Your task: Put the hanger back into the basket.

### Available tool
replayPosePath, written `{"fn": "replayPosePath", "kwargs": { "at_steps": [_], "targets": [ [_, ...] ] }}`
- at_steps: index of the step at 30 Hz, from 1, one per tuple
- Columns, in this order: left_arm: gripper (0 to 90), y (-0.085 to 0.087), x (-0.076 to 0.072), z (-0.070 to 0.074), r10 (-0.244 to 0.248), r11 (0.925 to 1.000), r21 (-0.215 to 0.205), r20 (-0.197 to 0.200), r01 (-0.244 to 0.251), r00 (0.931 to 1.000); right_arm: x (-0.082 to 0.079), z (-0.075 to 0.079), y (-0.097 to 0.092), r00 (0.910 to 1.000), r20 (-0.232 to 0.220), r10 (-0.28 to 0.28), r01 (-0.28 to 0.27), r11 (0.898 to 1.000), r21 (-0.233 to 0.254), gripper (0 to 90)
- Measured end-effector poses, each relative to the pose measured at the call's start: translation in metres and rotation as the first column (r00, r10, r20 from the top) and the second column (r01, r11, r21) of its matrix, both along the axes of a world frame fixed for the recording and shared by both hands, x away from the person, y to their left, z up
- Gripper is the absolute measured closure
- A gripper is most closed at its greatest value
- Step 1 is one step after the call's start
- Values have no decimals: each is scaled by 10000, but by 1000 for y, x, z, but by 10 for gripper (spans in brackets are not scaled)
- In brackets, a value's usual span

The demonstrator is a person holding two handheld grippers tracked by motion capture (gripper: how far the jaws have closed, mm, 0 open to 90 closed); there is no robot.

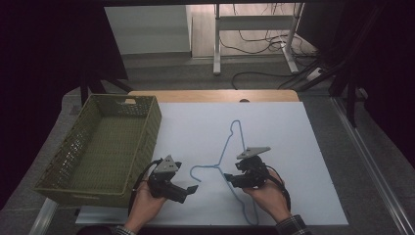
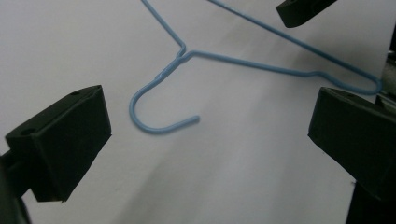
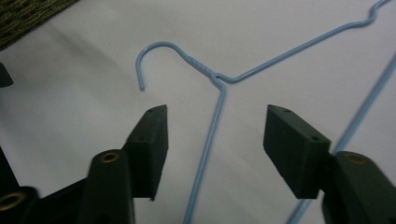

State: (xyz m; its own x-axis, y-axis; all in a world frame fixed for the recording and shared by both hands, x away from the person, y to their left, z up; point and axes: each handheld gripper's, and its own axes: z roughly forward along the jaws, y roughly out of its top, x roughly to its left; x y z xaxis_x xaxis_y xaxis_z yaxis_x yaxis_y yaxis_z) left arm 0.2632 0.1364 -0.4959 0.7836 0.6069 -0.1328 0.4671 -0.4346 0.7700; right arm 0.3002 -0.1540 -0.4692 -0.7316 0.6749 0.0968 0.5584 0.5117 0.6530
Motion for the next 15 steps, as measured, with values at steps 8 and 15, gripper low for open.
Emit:
{"fn": "replayPosePath", "kwargs": {
  "at_steps": [8, 15],
  "targets": [
    [0, 2, 4, -8, -19, 9998, 205, -177, 22, 9998, 17, -17, 17, 9999, -107, -15, 13, 9998, -213, 608],
    [0, 1, 4, -10, -80, 9991, 417, -274, 91, 9996, 30, -29, 30, 9999, -61, -85, 82, 9989, -457, 722]
  ]
}}
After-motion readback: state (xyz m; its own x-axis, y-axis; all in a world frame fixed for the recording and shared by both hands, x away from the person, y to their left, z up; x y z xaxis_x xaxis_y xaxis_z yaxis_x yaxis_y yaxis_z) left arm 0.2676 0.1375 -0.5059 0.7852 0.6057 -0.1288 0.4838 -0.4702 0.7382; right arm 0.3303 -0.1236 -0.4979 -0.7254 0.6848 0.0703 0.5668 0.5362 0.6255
